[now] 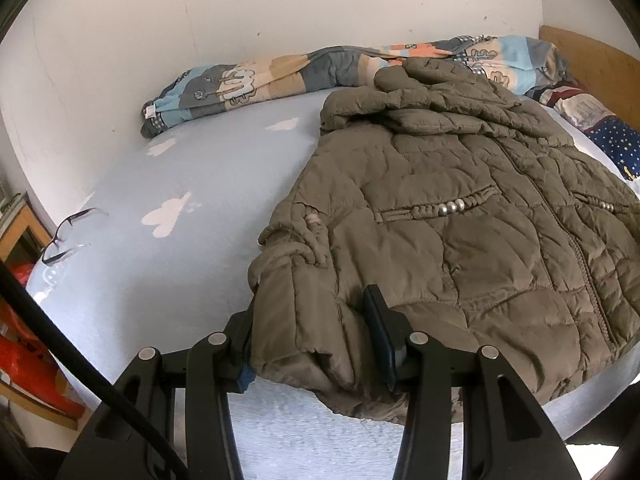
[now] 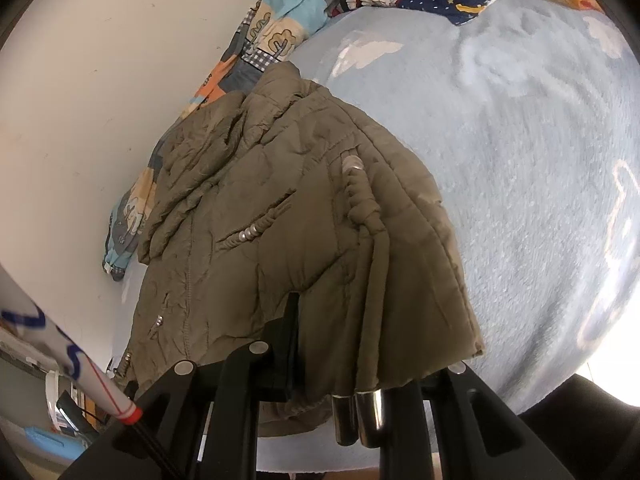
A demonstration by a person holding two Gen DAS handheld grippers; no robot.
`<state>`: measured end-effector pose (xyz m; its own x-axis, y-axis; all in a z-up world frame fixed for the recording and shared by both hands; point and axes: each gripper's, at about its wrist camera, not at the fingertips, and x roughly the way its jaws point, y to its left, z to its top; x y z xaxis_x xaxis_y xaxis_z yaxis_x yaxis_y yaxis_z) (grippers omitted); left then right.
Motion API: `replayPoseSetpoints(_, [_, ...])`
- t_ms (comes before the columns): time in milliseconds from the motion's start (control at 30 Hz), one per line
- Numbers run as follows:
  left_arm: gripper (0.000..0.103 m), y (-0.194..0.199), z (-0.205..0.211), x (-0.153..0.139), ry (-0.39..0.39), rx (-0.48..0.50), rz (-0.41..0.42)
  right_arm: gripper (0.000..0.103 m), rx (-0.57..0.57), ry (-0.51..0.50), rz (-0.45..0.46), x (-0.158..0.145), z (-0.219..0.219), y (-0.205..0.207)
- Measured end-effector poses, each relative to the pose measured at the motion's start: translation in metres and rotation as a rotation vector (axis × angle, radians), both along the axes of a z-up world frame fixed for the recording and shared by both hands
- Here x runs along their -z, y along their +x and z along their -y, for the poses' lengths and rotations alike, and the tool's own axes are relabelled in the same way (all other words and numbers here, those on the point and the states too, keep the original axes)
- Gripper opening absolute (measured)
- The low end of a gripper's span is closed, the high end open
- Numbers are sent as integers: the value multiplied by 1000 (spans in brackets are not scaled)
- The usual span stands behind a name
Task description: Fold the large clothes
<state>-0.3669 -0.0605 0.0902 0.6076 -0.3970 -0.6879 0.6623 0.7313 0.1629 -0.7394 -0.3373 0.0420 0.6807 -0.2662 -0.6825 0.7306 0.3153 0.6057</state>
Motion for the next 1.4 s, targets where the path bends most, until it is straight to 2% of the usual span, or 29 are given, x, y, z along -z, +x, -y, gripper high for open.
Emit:
replayPoseSetpoints(267, [46,-4,1,-1,5,-1,21,19,-3,-14,4,-4,-1,-1])
replayPoseSetpoints(567, [46,-6,1,-5,6,2,54,18,-20,-80,-13,-16,-6,3])
replayPoseSetpoints(1167, [46,-13,2,-9,18,1,116,18,-22,-84,-12,-17,-5,1])
replayPoseSetpoints(1400, [45,-15,-1,-17,11,-14,172,18,-22,-91,-8,-19,-5,1])
